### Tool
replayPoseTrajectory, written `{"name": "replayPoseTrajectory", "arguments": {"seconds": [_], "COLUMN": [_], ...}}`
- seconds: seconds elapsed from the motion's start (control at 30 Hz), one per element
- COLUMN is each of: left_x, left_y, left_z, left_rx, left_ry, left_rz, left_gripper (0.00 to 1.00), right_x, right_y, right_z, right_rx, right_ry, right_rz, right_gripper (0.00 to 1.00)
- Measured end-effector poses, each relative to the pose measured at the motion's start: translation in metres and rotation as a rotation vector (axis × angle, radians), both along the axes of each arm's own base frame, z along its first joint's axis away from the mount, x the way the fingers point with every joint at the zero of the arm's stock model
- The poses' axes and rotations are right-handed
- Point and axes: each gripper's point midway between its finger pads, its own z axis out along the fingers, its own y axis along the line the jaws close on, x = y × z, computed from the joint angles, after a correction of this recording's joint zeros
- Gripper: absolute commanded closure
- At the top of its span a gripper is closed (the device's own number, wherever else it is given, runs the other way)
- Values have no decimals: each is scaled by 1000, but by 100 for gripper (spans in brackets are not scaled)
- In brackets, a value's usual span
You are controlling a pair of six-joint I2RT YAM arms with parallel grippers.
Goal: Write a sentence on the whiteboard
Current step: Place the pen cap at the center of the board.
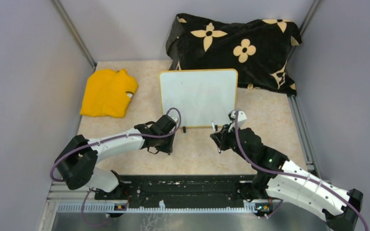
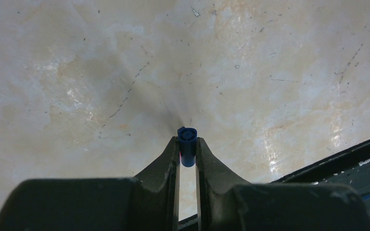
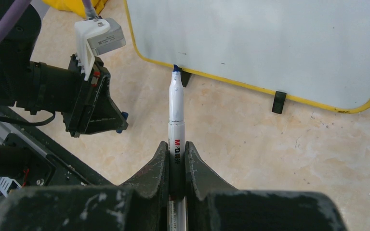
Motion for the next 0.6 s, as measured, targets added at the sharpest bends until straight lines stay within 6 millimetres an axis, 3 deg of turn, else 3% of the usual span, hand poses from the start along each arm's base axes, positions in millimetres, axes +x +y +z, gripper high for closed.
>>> {"name": "replayPoseTrajectory", "arguments": {"seconds": [0.4,0.6], "left_x": [-3,-2], "left_y": [5,2], "left_z": [-19,-18], "left_rx": [44,32], "left_ry": [27,21], "left_rz": [12,12], "left_gripper": [69,55], "right_x": [1,1], "right_y": [0,-1], "right_z": [-1,-1], "right_rx": [-4,-12], "right_ry": [-1,-5], "right_rz": [-3,-4], "right_gripper": [100,100]}}
